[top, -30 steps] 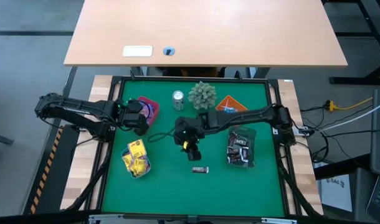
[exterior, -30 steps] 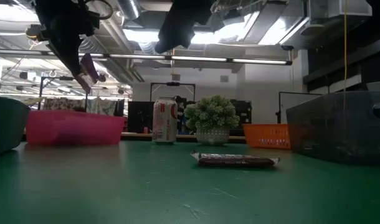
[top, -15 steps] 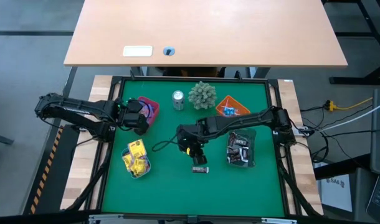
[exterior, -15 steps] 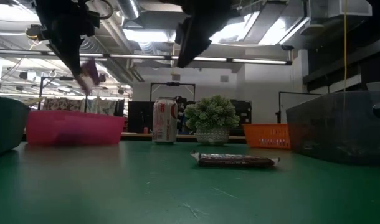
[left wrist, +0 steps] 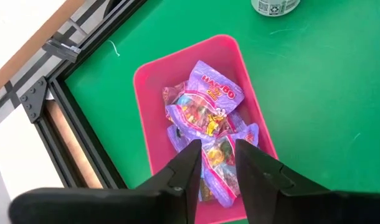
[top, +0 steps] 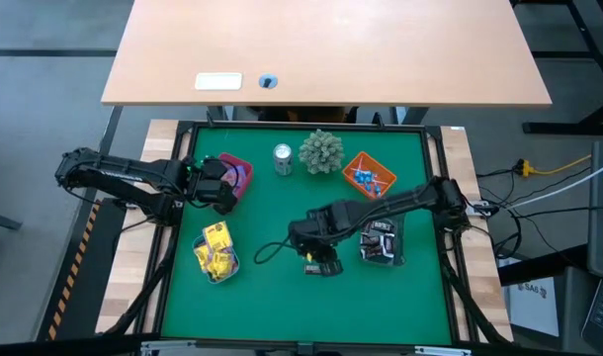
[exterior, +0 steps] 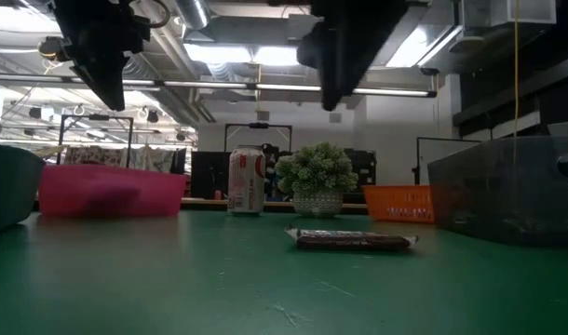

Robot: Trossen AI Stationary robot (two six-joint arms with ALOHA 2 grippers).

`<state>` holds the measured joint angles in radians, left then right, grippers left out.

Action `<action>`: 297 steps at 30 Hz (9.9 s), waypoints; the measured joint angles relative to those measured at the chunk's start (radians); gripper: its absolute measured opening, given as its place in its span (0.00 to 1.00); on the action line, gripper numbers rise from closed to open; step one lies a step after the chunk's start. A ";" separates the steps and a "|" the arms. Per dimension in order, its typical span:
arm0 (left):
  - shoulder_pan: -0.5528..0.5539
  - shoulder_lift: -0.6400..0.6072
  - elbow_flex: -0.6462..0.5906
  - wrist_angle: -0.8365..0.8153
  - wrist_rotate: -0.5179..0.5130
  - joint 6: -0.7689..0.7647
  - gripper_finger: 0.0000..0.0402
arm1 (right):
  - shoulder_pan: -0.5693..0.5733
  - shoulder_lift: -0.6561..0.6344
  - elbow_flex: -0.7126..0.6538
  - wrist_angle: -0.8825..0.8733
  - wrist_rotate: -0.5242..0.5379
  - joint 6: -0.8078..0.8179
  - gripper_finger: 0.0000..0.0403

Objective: Sort candy
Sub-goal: Put the brown chocolate candy into the black bin, then return to Home Position

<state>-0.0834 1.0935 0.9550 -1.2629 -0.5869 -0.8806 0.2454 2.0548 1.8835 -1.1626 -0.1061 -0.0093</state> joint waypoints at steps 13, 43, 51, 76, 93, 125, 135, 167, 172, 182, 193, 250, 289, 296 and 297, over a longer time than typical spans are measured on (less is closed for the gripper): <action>0.000 0.000 0.000 0.000 0.002 -0.002 0.21 | 0.078 -0.001 -0.021 -0.174 0.018 0.197 0.40; 0.000 0.000 0.000 0.033 0.000 0.001 0.21 | 0.197 -0.001 -0.345 0.363 0.237 0.330 0.40; 0.000 0.000 0.000 0.045 -0.029 0.002 0.21 | 0.197 -0.001 -0.402 0.434 0.238 0.388 0.40; 0.000 0.000 0.000 0.050 -0.031 0.002 0.21 | 0.197 -0.007 -0.521 0.563 0.208 0.451 0.39; 0.000 0.000 0.000 0.054 -0.031 0.002 0.21 | 0.197 -0.005 -0.522 0.565 0.201 0.450 0.24; 0.000 0.000 0.000 0.079 -0.031 0.002 0.21 | 0.197 -0.253 -0.524 0.389 0.263 0.446 0.23; 0.000 0.000 0.000 0.079 -0.031 0.002 0.21 | 0.197 -0.413 -0.522 -0.041 0.325 0.514 0.23; 0.000 0.000 0.000 0.079 -0.031 0.008 0.21 | 0.197 -0.455 -0.522 -0.409 0.297 0.606 0.52; 0.000 0.000 0.000 0.114 -0.032 0.094 0.21 | 0.197 -0.455 -0.522 -0.409 0.297 0.589 0.52; 0.000 0.000 0.000 0.476 0.011 0.507 0.21 | 0.166 -0.455 -0.522 -0.409 0.295 0.474 0.23; 0.000 -0.003 0.000 0.781 0.083 0.845 0.12 | -0.018 -0.485 -0.522 -0.377 0.290 0.279 0.04; 0.046 -1.092 -0.868 1.051 0.236 0.884 0.00 | -0.639 -1.750 -1.722 1.113 -0.230 -0.010 0.01; 0.045 -1.091 -0.871 1.052 0.230 0.891 0.00 | -0.639 -1.749 -1.876 1.187 0.053 0.063 0.01; 0.045 -1.091 -0.871 1.052 0.230 0.891 0.00 | -0.638 -1.749 -1.876 1.187 0.052 0.063 0.01; 0.045 -1.091 -0.871 1.052 0.230 0.891 0.00 | -0.639 -1.749 -1.876 1.187 0.052 0.063 0.01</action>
<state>-0.0380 0.0023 0.0837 -0.2111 -0.3565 0.0105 -0.3933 0.3058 0.0074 0.0246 -0.0543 0.0536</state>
